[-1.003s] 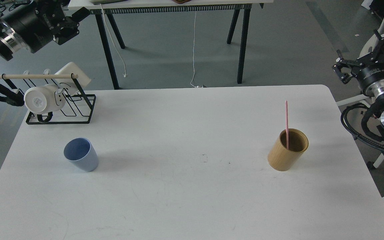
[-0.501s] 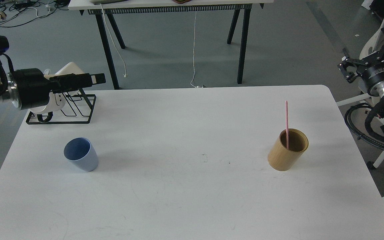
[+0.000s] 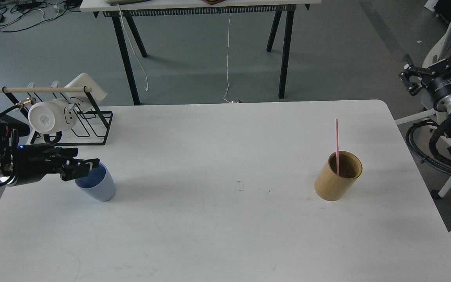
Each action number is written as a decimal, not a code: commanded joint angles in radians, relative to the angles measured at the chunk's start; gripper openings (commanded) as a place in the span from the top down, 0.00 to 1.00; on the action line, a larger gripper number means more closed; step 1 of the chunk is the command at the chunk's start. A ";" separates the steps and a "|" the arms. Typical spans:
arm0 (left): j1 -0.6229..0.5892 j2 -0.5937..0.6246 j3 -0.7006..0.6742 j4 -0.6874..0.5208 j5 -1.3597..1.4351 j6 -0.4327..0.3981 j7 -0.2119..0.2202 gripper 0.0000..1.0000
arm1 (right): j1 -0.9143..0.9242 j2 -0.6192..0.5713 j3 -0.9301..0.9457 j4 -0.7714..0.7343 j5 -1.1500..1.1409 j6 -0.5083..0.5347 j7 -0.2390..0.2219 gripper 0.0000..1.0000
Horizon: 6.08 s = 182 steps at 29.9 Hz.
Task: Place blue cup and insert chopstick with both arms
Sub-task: 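Grasp the blue cup with the left gripper, then carry the blue cup toward the table center and set it down, then release the blue cup and retract the left arm to rest, then grasp the red straw in the tan cup with the right gripper and lift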
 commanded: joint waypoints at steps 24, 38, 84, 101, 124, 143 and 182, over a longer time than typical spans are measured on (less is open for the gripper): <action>0.006 -0.081 0.033 0.130 0.102 0.037 -0.040 0.94 | 0.000 -0.006 0.025 0.000 0.000 0.000 0.019 0.01; -0.266 -0.090 0.029 -0.078 0.105 -0.198 -0.061 0.96 | 0.006 -0.017 0.032 0.000 0.000 0.000 0.019 0.01; -0.345 -0.712 0.181 -0.009 0.317 -0.198 0.054 0.66 | -0.006 -0.143 0.029 0.003 0.000 0.000 0.015 0.01; -0.305 -0.485 -0.286 0.053 -0.362 -0.198 -0.021 0.01 | -0.012 -0.259 -0.099 0.173 -0.015 0.000 0.017 0.02; -0.319 -0.549 -0.290 0.699 -1.925 -0.198 -0.014 0.00 | -0.003 -0.581 -0.333 0.883 -0.734 -0.298 0.005 0.02; -0.317 -0.595 -0.292 0.777 -2.008 -0.198 0.060 0.00 | -0.005 -0.563 -0.642 1.063 -1.574 -0.341 -0.023 0.06; -0.322 -0.595 -0.287 0.770 -2.003 -0.198 0.058 0.00 | -0.005 -0.468 -0.758 0.962 -1.741 -0.345 -0.060 0.99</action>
